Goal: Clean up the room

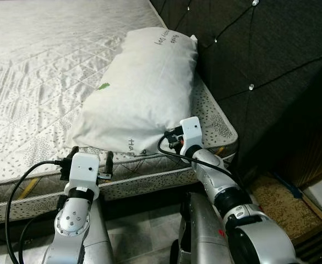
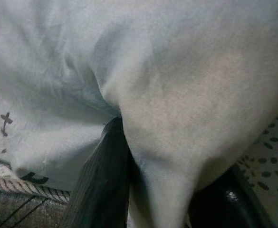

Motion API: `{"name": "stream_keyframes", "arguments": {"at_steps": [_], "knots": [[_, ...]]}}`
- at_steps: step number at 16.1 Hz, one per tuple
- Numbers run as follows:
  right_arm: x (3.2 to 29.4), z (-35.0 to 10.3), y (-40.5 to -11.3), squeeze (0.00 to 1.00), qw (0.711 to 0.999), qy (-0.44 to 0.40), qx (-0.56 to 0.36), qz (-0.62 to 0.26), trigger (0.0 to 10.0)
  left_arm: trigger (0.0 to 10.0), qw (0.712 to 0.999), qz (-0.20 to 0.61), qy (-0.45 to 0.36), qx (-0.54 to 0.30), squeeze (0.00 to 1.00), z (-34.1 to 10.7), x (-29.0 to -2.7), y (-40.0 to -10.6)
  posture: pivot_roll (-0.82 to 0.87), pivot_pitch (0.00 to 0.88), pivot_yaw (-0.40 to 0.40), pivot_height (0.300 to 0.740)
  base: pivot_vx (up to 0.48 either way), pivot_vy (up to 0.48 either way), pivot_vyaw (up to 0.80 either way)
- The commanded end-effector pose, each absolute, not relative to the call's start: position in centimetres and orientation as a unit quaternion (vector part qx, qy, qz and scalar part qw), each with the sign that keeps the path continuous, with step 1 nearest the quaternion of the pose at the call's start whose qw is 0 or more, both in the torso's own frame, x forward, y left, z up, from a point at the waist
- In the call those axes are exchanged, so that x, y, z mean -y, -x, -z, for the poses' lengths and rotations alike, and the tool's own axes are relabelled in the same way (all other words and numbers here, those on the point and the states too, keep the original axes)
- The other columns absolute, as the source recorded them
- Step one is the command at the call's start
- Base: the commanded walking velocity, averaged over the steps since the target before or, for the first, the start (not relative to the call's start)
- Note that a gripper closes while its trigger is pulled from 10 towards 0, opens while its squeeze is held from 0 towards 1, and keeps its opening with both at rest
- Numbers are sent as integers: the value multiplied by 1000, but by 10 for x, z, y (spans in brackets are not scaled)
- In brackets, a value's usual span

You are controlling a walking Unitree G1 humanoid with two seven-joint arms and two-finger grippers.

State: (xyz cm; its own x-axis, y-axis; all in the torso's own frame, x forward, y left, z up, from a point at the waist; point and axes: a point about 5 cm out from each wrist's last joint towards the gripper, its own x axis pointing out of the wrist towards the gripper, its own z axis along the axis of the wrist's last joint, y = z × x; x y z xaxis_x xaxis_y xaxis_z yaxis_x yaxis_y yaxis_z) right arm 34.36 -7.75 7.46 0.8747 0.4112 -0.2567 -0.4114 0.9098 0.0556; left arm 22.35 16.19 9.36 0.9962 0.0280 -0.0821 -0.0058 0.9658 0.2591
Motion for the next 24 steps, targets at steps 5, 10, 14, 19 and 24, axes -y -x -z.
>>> {"name": "stream_keyframes", "arguments": {"at_steps": [5, 10, 14, 19, 24], "knots": [[95, -111, -374, 0, 983, -16, -97, -152, 0, 10000, 990, 0, -138, -28, 0, -96, -161, -229, 99, 0, -78, 516, 0, 0, 0], [189, -180, -407, 0, 998, 44, -46, 1, 0, 10000, 992, -2, -127, -21, 0, -96, -154, -233, 92, 0, -90, 516, 0, 0, 0], [268, -196, -396, 0, 990, 11, -70, 124, 0, 10000, 992, -6, -125, -26, 0, -94, -156, -231, 88, 0, -93, 516, 0, 0, 0], [253, -132, -377, 0, 985, 18, -170, 29, 0, 10000, 991, -10, -128, -27, 0, -94, -160, -229, 85, 0, -79, 516, 0, 0, 0], [214, -104, -373, 0, 979, 54, -195, -37, 0, 10000, 991, -5, -133, -28, 0, -94, -161, -230, 86, 0, -77, 516, 0, 0, 0]]}}
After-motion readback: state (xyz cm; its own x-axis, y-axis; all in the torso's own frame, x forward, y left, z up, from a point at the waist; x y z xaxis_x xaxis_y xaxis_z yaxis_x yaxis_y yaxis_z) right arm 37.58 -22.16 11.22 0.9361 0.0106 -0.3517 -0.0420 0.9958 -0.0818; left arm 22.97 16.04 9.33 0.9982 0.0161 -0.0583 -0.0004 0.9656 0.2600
